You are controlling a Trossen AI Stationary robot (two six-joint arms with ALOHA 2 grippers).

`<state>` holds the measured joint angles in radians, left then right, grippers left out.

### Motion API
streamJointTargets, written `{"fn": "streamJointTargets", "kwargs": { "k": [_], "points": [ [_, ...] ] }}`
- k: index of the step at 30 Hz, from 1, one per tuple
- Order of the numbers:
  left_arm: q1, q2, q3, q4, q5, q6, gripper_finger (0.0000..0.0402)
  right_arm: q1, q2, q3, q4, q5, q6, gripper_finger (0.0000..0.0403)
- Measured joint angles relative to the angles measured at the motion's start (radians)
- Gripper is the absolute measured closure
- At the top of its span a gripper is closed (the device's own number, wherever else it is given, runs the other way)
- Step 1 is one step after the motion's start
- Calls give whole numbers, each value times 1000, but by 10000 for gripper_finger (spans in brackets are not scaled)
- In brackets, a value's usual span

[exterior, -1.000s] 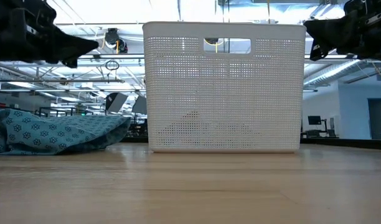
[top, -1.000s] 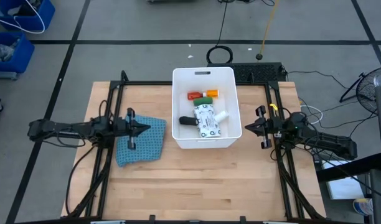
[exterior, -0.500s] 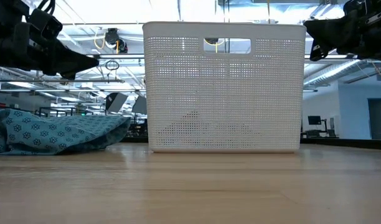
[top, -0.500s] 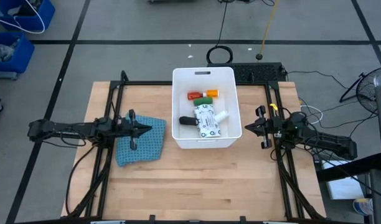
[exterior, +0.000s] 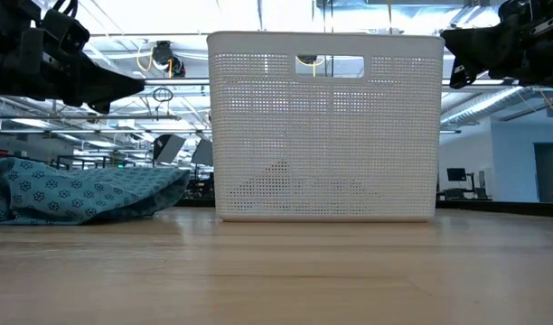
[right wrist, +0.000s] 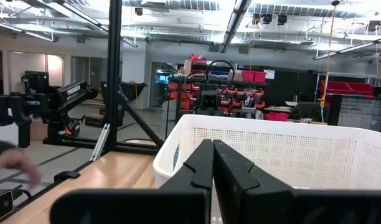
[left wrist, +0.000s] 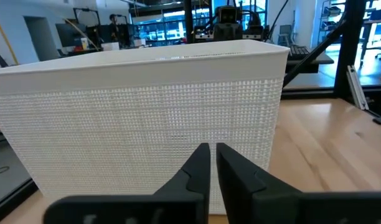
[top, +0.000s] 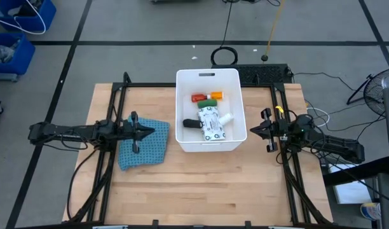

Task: Pick & place medical supplies in basket/bin
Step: Return to Home Position

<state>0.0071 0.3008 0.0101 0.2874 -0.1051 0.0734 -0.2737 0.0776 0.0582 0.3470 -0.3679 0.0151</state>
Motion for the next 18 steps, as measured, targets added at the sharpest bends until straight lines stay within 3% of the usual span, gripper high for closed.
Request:
{"fn": "streamJointTargets", "kwargs": {
  "k": [10,18],
  "points": [
    [0,0,0,1,0,0,341,0,0,0,0,0,0,403],
    [0,0,0,1,1,0,339,0,0,0,0,0,0,403]
  ]
}}
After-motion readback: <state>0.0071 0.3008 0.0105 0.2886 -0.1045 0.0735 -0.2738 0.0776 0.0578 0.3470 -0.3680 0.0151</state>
